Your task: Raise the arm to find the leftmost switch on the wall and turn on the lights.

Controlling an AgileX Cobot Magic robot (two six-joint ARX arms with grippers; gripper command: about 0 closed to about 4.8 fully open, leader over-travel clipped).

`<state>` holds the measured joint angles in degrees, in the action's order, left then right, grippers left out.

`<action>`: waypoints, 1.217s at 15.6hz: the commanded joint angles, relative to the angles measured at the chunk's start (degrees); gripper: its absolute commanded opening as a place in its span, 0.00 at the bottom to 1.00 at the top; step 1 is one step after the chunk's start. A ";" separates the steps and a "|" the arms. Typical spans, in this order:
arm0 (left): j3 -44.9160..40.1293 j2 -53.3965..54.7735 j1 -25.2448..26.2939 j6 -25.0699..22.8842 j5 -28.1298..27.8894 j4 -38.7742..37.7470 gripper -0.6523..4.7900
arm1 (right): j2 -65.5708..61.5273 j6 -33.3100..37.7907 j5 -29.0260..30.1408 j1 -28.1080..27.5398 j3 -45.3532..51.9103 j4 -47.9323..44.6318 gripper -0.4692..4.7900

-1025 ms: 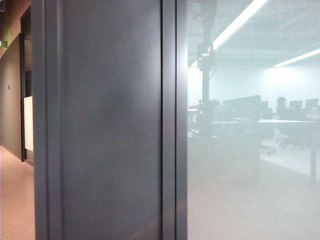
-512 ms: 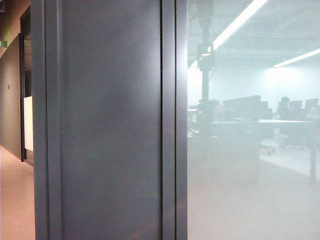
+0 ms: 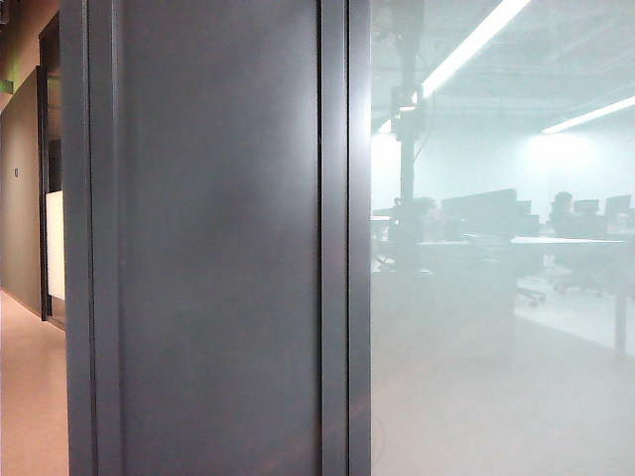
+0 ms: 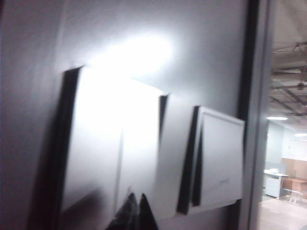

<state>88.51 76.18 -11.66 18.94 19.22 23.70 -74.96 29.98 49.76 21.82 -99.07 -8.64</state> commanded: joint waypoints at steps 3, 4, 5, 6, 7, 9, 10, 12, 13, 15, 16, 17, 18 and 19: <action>0.24 0.20 -0.02 -2.23 -1.75 -0.13 0.11 | 0.26 0.00 0.09 0.09 -0.44 -0.81 0.09; 0.24 0.20 -0.02 -3.10 -3.30 -0.81 0.11 | 0.26 0.00 0.09 0.09 -0.44 -0.81 0.09; 0.24 0.20 -0.02 -3.10 -4.02 -0.94 0.11 | 0.26 0.00 0.09 0.09 -0.44 -0.79 0.09; 0.24 0.22 -0.02 -3.15 -4.11 -0.94 0.11 | 0.26 0.00 0.11 0.09 -0.44 -0.81 0.09; 0.24 0.22 -0.02 -3.76 -5.18 -1.03 0.11 | 0.26 0.00 0.11 0.09 -0.44 -0.81 0.09; 0.24 0.22 -0.02 -3.96 -6.25 -0.94 0.11 | 0.26 0.00 0.11 0.09 -0.44 -0.81 0.09; 0.24 0.37 -0.02 -3.96 -6.62 -0.92 0.11 | 0.26 0.00 0.11 0.09 -0.44 -0.81 0.09; 0.26 0.68 -0.02 -3.96 -7.34 -0.92 0.11 | 0.26 0.00 0.11 0.09 -0.44 -0.79 0.09; 0.26 0.92 -0.02 -3.96 -7.85 -0.92 0.11 | 0.26 0.00 0.11 0.09 -0.44 -0.79 0.09; 0.26 1.44 -0.02 -3.96 -8.13 -0.92 0.11 | 0.26 0.00 0.11 0.09 -0.44 -0.79 0.09; 0.26 1.73 -0.02 -3.98 -9.20 -0.92 0.11 | 0.26 0.02 0.11 0.09 -0.44 -0.81 0.09; 0.24 1.81 0.00 -3.96 -9.03 -0.90 0.11 | 0.26 0.00 0.09 0.09 -0.44 -0.81 0.09; 0.26 1.79 0.00 -3.96 -8.94 -0.92 0.11 | 0.26 0.00 0.04 0.09 -0.44 -0.81 0.09; 0.26 1.75 0.00 -3.96 -8.92 -0.90 0.11 | 0.26 0.00 -0.11 0.09 -0.44 -0.81 0.09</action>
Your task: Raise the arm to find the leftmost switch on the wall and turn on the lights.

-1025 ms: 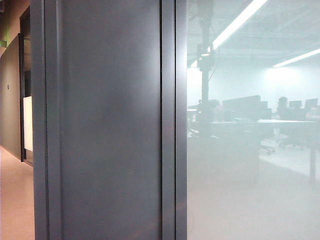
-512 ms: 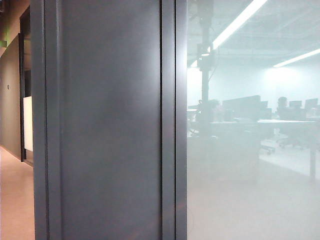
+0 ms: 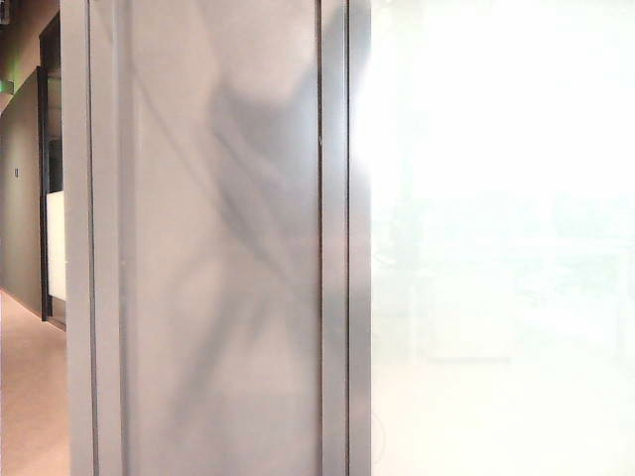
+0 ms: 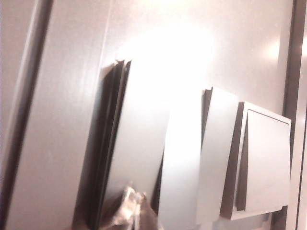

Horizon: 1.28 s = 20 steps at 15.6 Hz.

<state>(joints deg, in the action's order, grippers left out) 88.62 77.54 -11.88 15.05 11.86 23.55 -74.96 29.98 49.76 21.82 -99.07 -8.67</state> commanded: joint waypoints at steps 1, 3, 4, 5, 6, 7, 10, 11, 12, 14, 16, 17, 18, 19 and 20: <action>0.15 0.20 0.22 -0.04 -1.51 -0.79 0.11 | 0.26 0.00 -0.09 0.09 -0.44 -0.79 0.09; 0.15 -0.83 0.22 -0.02 -1.09 -1.22 0.11 | 0.31 0.02 -0.04 0.09 -0.44 -0.79 0.09; 0.15 -1.92 0.22 -0.02 0.17 -1.29 0.11 | 0.39 0.02 0.13 0.09 -0.44 -0.81 0.09; 0.15 -2.93 0.22 -0.02 1.55 -1.73 0.11 | 0.44 0.02 0.13 0.09 -0.44 -0.81 0.09; 0.15 -4.61 0.22 -0.04 3.54 -3.23 0.11 | 0.50 0.02 0.11 0.09 -0.44 -0.81 0.09; 0.13 -6.32 0.22 -0.04 4.26 -5.64 0.11 | 0.55 0.04 0.11 0.09 -0.44 -0.85 0.09; 0.15 -12.59 0.22 -0.46 0.46 -15.96 0.11 | 1.40 0.07 0.15 0.09 -0.44 -0.96 0.09; 0.13 -15.43 0.22 -3.02 -0.33 -20.31 0.11 | 1.92 0.07 0.17 0.09 -0.44 -0.98 0.09; 0.13 -18.27 0.22 -6.08 -0.72 -24.90 0.11 | 2.60 0.07 0.17 0.07 -0.44 -0.92 0.09; 0.11 -23.58 0.22 -10.88 -0.72 -33.53 0.11 | 3.74 0.04 0.17 0.07 -0.44 -0.52 0.09; -0.59 -28.98 0.22 -16.48 -2.62 -40.89 0.11 | 4.83 0.04 1.46 0.07 -0.44 2.19 0.09; -0.96 -31.02 0.22 -18.56 -5.73 -43.60 0.11 | 5.46 -0.02 1.40 0.07 -0.42 5.35 0.09; -1.51 -34.25 0.22 -22.14 -10.49 -48.85 0.11 | 6.34 -0.79 1.40 0.07 -0.37 9.44 0.09; -2.01 -36.63 0.22 -23.54 -11.96 -53.27 0.11 | 7.17 -2.47 1.18 0.07 -0.35 12.50 0.09; -2.93 -38.95 0.22 -23.76 -11.87 -57.11 0.11 | 8.17 -4.63 -0.35 0.07 -0.35 16.04 0.09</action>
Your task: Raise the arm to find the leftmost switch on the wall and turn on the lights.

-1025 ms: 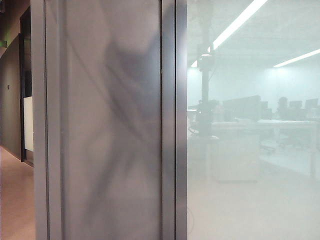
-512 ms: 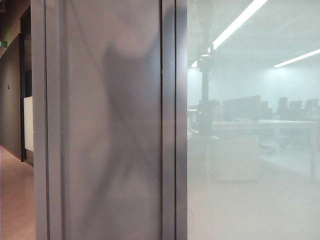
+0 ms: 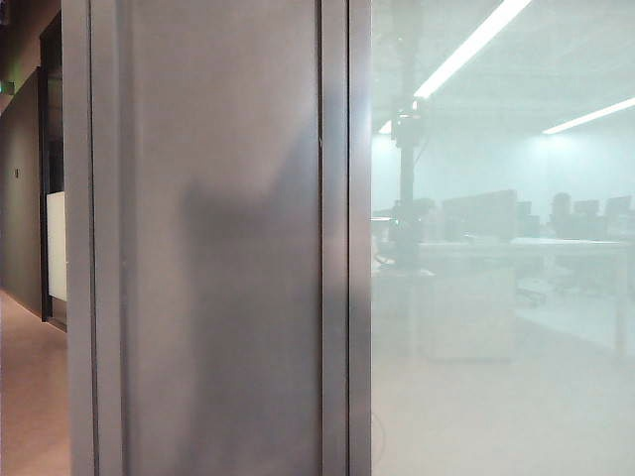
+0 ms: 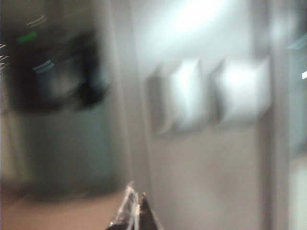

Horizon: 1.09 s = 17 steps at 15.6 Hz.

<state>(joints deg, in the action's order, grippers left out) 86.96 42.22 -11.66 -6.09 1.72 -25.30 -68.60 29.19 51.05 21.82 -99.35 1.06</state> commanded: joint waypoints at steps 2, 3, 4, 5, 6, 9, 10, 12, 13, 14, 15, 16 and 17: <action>-6.51 -9.81 0.00 -2.43 -1.97 -12.41 0.11 | 4.83 -9.35 -8.37 0.09 -0.07 16.46 0.09; -9.84 -12.85 0.00 -2.14 -2.21 -12.20 0.11 | 6.23 -11.74 -12.00 0.09 -0.04 20.92 0.09; -13.18 -15.61 0.00 -1.90 -2.21 -11.63 0.11 | 7.63 -14.60 -15.96 0.09 0.04 25.05 0.09; -17.46 -18.91 0.00 -1.09 -3.41 -10.97 0.11 | 9.25 -17.79 -19.56 0.09 0.46 28.85 0.09; -21.00 -21.53 0.00 -0.72 -3.41 -10.93 0.11 | 10.67 -20.20 -20.55 0.09 1.66 30.34 0.09; -32.06 -30.60 0.00 0.96 -2.97 -10.49 0.11 | 16.35 -21.94 -25.88 0.07 10.64 29.75 0.09; -36.48 -34.49 0.00 2.03 -3.02 -8.90 0.11 | 19.39 -21.94 -28.50 0.07 16.81 26.84 0.09; -42.14 -38.73 0.00 2.08 -2.95 -6.21 0.11 | 25.70 -21.62 -33.11 0.07 28.41 20.44 0.09; -44.28 -39.87 0.00 2.12 -2.99 -5.79 0.11 | 28.09 -21.14 -33.55 0.07 32.46 18.36 0.09; -46.10 -40.59 0.00 2.25 -2.99 -5.86 0.11 | 30.75 -20.02 -33.59 0.07 36.79 16.26 0.09; -48.46 -40.85 0.00 2.25 -2.95 -5.90 0.11 | 34.93 -19.74 -34.53 0.07 42.64 13.86 0.09; -49.96 -40.85 0.00 2.25 -2.97 -5.70 0.11 | 37.24 -19.78 -37.35 0.07 45.38 13.60 0.09; -51.67 -40.85 0.00 2.43 -2.99 -5.18 0.11 | 39.21 -19.80 -40.41 0.07 47.69 13.79 0.09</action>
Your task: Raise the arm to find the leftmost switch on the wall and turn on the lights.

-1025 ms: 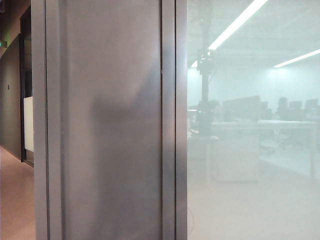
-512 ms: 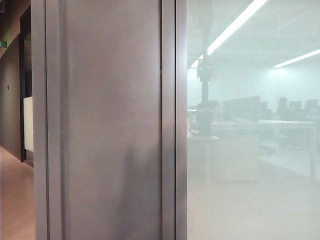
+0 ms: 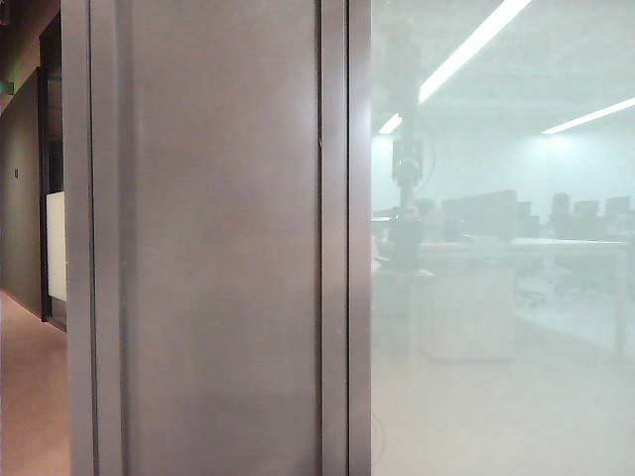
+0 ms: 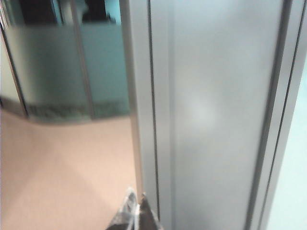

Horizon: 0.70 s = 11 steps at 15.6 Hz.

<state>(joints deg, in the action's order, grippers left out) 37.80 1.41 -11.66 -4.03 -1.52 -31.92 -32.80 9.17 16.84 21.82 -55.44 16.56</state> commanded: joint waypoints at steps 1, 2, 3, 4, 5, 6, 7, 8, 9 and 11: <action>-4.00 -0.04 0.00 1.46 0.26 2.12 0.11 | 5.42 0.22 -9.25 0.04 5.99 -1.68 0.09; -6.21 -0.04 0.00 3.65 1.38 3.98 0.11 | 8.35 0.17 -15.28 0.02 9.53 -0.96 0.09; -7.17 -0.04 0.00 4.52 2.80 5.88 0.11 | 9.35 0.20 -18.56 0.00 11.54 -0.11 0.09; -7.48 -0.04 0.00 5.29 2.84 7.02 0.11 | 9.92 0.13 -20.44 -0.02 13.31 0.02 0.09; -7.45 -0.04 0.00 5.90 2.84 7.78 0.11 | 10.08 -0.04 -21.03 -0.02 14.56 0.28 0.09; -7.45 -0.13 0.00 6.27 2.84 8.07 0.11 | 10.12 -0.20 -21.03 -0.02 14.99 1.46 0.09; -7.45 -0.20 0.00 7.04 3.15 8.07 0.11 | 10.05 -0.20 -20.98 -0.02 14.99 2.40 0.09; -7.45 -0.20 0.00 7.67 3.26 7.98 0.11 | 10.14 -0.20 -20.96 -0.02 14.99 2.93 0.09; -7.45 -0.20 0.00 7.65 3.23 7.87 0.11 | 10.32 -0.20 -20.98 -0.02 14.99 3.76 0.09; -7.45 -0.20 0.00 7.50 3.23 7.32 0.11 | 10.32 -0.20 -20.98 -0.02 14.99 4.55 0.09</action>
<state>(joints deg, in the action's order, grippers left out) 30.13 1.15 -11.66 3.49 1.45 -24.67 -22.46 9.15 -3.88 21.78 -40.21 21.19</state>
